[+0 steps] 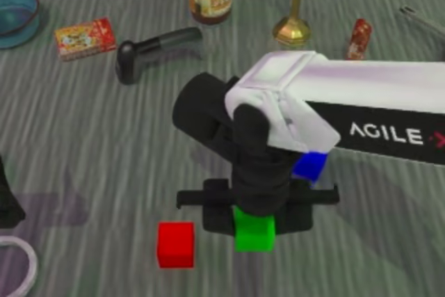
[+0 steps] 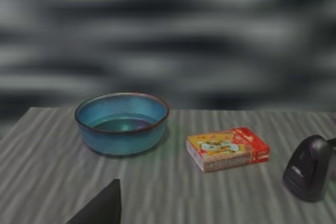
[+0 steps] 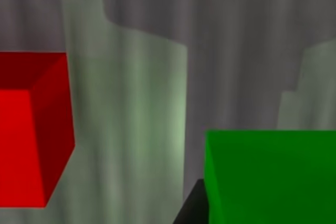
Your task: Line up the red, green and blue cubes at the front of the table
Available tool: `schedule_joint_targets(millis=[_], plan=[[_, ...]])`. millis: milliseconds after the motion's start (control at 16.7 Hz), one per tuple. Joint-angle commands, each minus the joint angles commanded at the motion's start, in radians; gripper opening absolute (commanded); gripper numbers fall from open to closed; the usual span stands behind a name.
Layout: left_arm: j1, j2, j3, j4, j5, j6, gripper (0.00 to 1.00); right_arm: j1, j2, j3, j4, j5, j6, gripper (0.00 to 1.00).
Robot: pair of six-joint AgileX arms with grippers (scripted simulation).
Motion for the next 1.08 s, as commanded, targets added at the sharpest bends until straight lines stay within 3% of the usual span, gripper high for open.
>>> schedule_joint_targets(millis=[240, 480, 1080], plan=[[0.0, 0.0, 0.0, 0.0, 0.0, 0.0, 1.0, 0.003, 0.043, -0.088, 0.128, 0.001, 0.004, 0.0], [0.0, 0.0, 0.0, 0.0, 0.0, 0.0, 1.0, 0.004, 0.047, -0.094, 0.135, 0.001, 0.004, 0.0], [0.0, 0.0, 0.0, 0.0, 0.0, 0.0, 1.0, 0.004, 0.047, -0.094, 0.135, 0.001, 0.004, 0.75]])
